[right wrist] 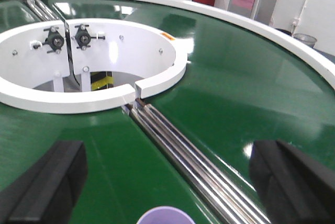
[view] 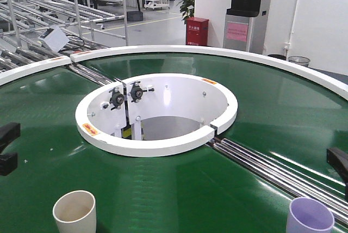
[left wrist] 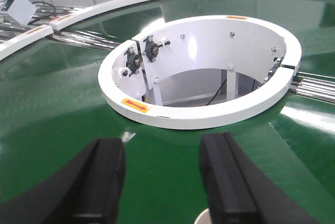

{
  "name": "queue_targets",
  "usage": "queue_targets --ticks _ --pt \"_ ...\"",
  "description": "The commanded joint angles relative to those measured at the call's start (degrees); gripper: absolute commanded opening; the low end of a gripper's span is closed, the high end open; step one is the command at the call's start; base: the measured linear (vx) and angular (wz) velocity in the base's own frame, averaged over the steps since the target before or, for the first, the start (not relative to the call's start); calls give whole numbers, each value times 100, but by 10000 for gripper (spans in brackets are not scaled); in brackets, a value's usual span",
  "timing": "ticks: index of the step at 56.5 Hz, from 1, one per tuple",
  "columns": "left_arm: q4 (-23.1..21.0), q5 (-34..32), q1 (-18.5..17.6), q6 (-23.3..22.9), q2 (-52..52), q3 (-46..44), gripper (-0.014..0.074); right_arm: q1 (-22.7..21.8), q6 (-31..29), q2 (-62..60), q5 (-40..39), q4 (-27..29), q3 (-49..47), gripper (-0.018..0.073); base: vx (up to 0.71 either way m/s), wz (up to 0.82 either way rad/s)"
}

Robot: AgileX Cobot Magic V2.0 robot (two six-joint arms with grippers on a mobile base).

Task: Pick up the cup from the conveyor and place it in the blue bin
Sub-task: 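Lower left gripper onto cream cup and right gripper onto lavender cup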

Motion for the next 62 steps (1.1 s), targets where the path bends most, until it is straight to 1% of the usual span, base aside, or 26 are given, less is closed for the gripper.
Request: queue_targets --ticks 1,4,8,11,15,21,27,28,29,32,39,45,49,62 --pt "-27 -492 -4 -57 80 -174 483 -16 17 39 -543 75 -163 724 0 0" --pt "-33 -361 -4 -183 112 -180 484 -16 205 54 -338 316 -180 715 0 0" --pt "-6 190 1 -339 145 -288 484 -118 643 94 198 433 -275 699 0 0" --pt "19 770 1 -325 199 -444 484 -374 1095 155 835 353 -430 685 0 0" --pt "49 1523 1 -325 345 -743 484 -775 1461 299 1426 249 -614 668 0 0" --pt "90 2395 1 -325 895 -1337 484 -1211 1395 680 1999 329 -975 638 0 0" --pt "-77 3102 1 -313 1761 -1986 484 -1232 1251 1257 2267 426 -1353 612 0 0" --pt "-129 3102 1 -305 1945 -2073 484 -1232 1201 1389 2331 444 -1430 608 0 0" --pt "-164 3304 1 -262 2069 -2205 484 -1232 1167 1480 2378 461 -1480 606 0 0" --pt "-297 3605 1 -155 2558 -2552 484 -1232 965 1860 2583 567 -1698 599 0 0" --pt "-635 4031 1 176 3482 -3263 484 -1232 613 2696 3022 624 -2212 594 0 0" --pt "-859 4117 1 212 4037 -3708 484 -1232 607 3338 3267 591 -2619 594 0 0" --pt "-859 4103 1 212 4231 -3838 484 -1232 607 3601 3298 585 -2761 594 0 0" --pt "-1246 4224 1 407 4627 -3844 478 -1232 601 4284 3328 585 -2859 594 0 0"
